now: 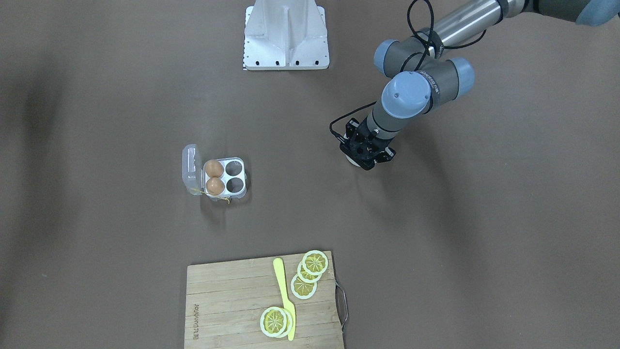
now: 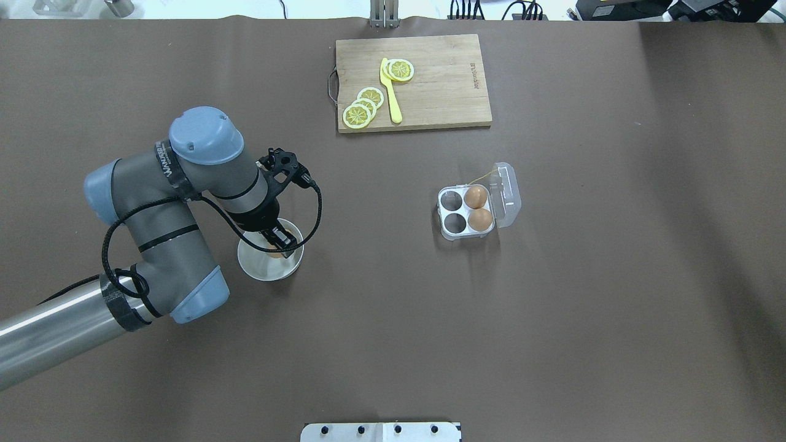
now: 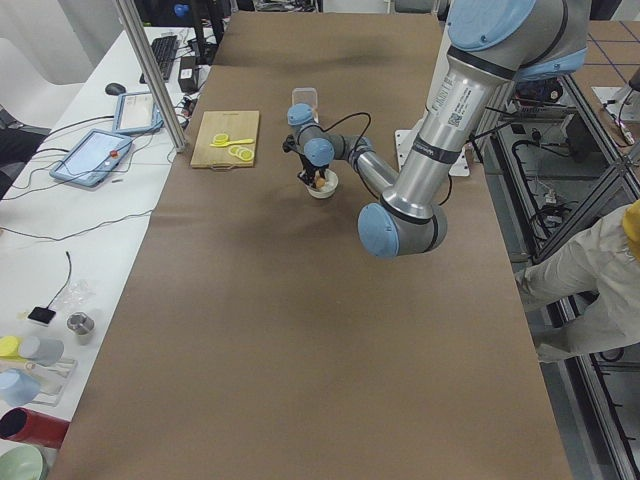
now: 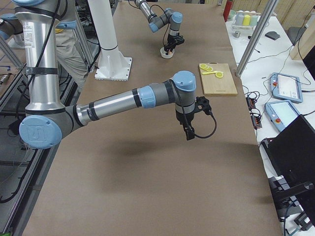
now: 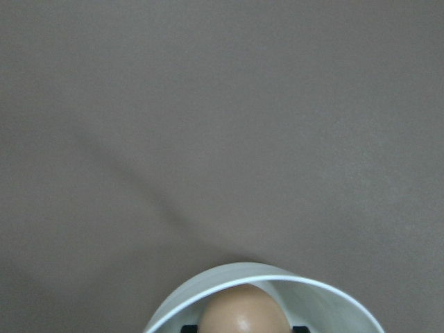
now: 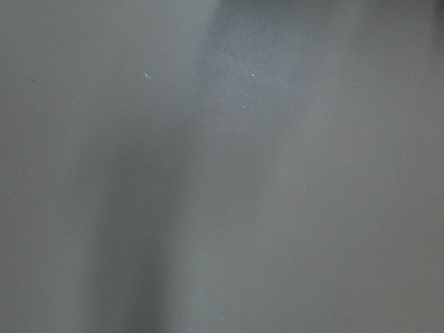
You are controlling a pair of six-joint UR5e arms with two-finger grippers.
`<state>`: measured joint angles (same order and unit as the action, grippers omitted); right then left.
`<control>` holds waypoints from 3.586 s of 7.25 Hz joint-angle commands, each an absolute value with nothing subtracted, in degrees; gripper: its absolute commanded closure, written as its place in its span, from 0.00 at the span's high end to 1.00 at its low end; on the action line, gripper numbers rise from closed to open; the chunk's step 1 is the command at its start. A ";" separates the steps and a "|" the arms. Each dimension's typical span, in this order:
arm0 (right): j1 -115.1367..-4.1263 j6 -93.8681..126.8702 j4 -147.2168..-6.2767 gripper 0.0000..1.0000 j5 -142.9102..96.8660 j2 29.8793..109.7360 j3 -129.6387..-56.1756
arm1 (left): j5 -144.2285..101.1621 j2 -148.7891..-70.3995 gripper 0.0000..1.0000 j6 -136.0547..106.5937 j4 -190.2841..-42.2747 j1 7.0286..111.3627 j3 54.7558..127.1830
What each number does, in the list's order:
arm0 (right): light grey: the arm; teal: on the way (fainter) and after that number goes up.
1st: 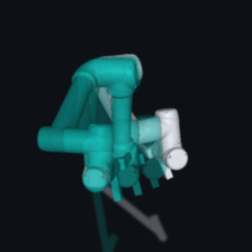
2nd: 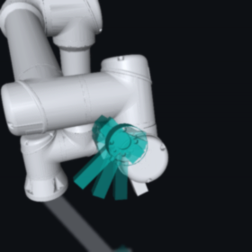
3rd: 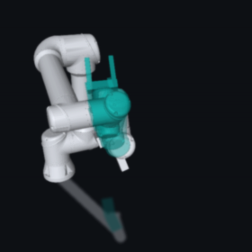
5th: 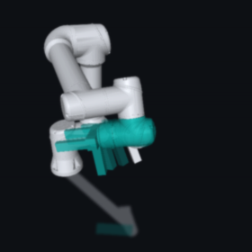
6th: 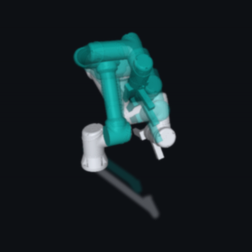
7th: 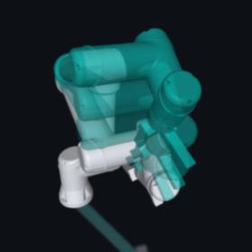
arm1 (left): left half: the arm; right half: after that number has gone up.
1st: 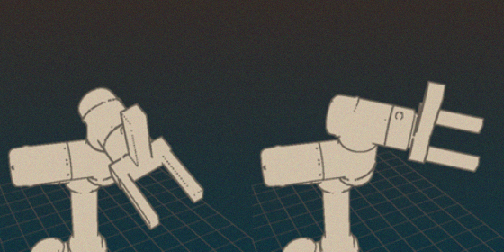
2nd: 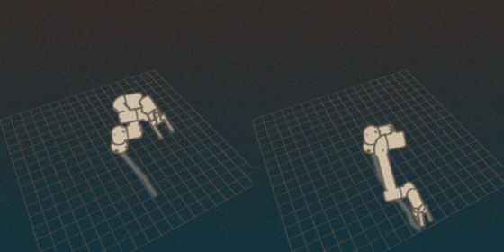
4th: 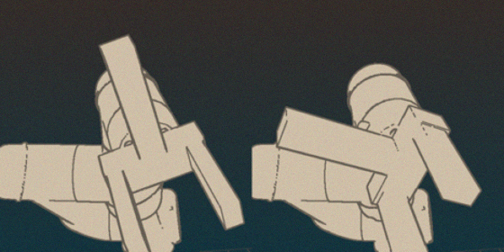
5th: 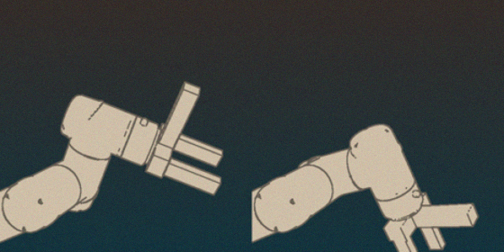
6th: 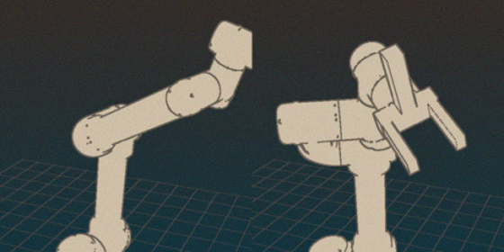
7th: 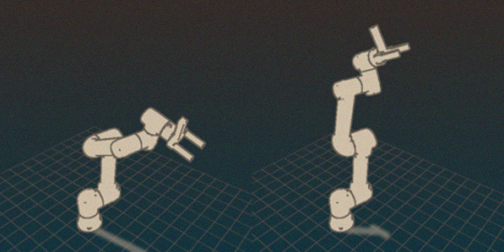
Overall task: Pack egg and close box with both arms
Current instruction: 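Lift the egg with the left gripper and carry it to the egg box, then lower the egg into the empty slot and open the left gripper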
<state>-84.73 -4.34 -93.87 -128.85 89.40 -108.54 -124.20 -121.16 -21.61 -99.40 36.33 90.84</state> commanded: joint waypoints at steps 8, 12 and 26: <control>-84.73 -4.13 -93.78 1.00 -131.48 89.91 -109.16 | -129.90 -143.21 0.15 -24.25 -91.13 42.28 84.87; -84.64 -4.48 -93.52 1.00 -130.35 89.74 -109.07 | -127.28 -151.24 0.15 -27.69 -103.00 37.80 70.42; -84.11 -4.57 -93.60 1.00 -129.73 89.74 -108.63 | -113.82 -157.24 0.68 -28.12 -111.88 30.32 56.16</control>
